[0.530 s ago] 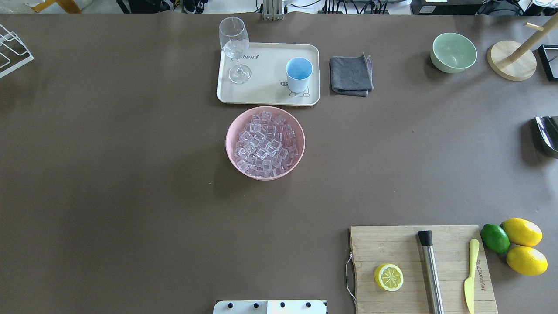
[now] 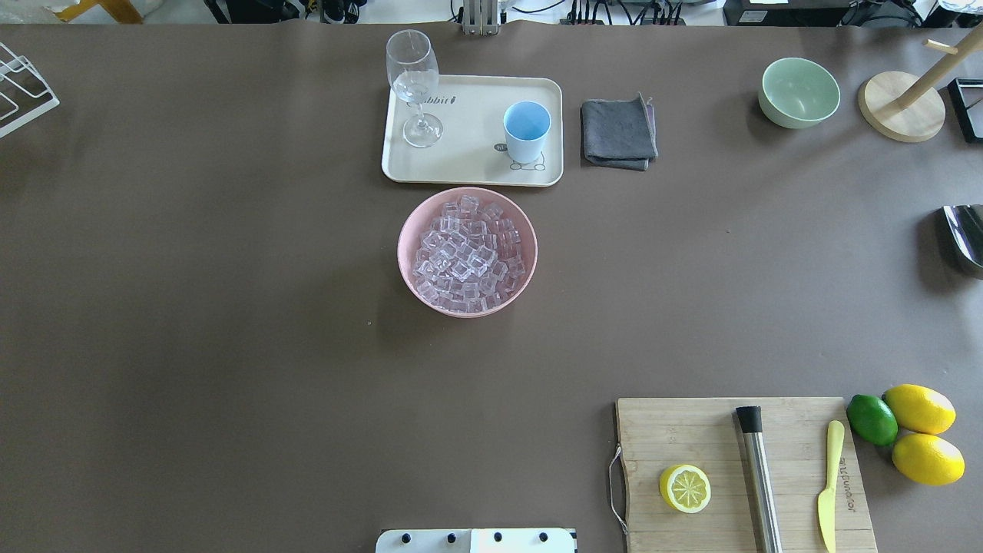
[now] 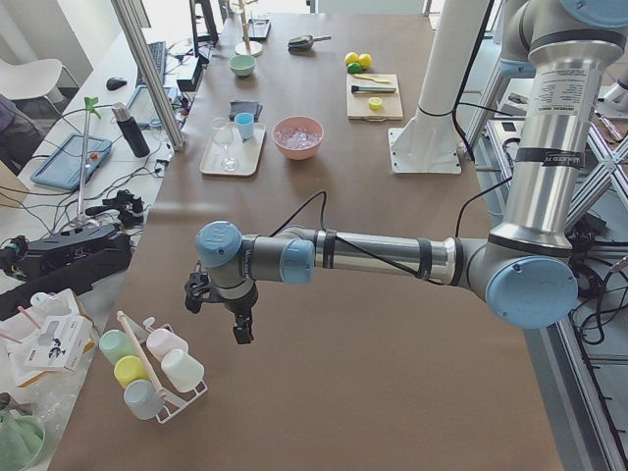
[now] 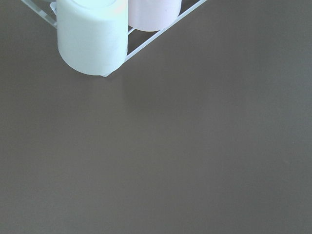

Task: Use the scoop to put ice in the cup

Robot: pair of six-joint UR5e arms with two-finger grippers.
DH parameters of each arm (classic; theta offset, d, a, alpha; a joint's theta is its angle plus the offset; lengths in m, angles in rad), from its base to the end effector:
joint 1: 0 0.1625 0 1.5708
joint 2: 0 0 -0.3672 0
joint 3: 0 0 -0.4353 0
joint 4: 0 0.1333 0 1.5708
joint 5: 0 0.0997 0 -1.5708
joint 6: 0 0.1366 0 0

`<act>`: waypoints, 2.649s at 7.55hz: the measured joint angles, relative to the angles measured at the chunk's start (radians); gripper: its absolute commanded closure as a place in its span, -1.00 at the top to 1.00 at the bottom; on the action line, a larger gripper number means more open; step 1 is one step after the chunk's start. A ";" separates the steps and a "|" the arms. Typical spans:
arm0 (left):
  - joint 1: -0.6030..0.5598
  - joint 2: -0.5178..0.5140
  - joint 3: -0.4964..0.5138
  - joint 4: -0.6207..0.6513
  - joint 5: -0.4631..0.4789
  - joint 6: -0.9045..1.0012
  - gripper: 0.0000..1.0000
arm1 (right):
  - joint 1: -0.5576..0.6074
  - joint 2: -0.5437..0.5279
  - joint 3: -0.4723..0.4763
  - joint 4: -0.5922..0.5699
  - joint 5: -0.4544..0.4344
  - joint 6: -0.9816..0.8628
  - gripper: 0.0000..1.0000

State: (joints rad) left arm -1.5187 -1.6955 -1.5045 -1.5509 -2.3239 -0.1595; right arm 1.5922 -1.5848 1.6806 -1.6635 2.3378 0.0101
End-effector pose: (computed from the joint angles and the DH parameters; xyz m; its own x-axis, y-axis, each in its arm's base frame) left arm -0.0094 -0.5850 0.5972 0.7262 -0.0950 -0.6808 0.0641 0.9954 -0.0705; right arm 0.0498 -0.5272 0.5861 0.7196 0.0234 0.6940 -0.0287 0.9996 -0.0039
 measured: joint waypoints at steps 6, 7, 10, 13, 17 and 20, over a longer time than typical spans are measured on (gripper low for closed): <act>0.082 0.004 -0.040 -0.174 0.016 0.012 0.99 | 0.000 -0.113 0.099 0.012 -0.024 0.014 1.00; 0.132 0.005 -0.070 -0.194 0.020 0.012 0.99 | 0.000 -0.129 0.103 0.021 -0.020 0.034 1.00; 0.280 -0.003 -0.130 -0.204 0.046 0.014 0.98 | -0.005 -0.239 0.010 0.391 0.010 0.240 1.00; 0.419 -0.034 -0.163 -0.202 0.186 0.156 0.99 | -0.114 -0.288 -0.175 0.910 -0.050 0.559 1.00; 0.471 -0.051 -0.163 -0.386 0.262 0.292 0.99 | -0.296 -0.313 -0.199 1.121 -0.170 0.789 1.00; 0.492 -0.089 -0.138 -0.448 0.169 0.292 0.99 | -0.379 -0.319 -0.207 1.183 -0.217 0.856 0.93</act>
State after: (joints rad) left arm -1.0264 -1.7847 -1.6426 -1.9989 -2.1551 0.1323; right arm 1.2130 -1.9041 1.4732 -0.4809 2.1205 0.8661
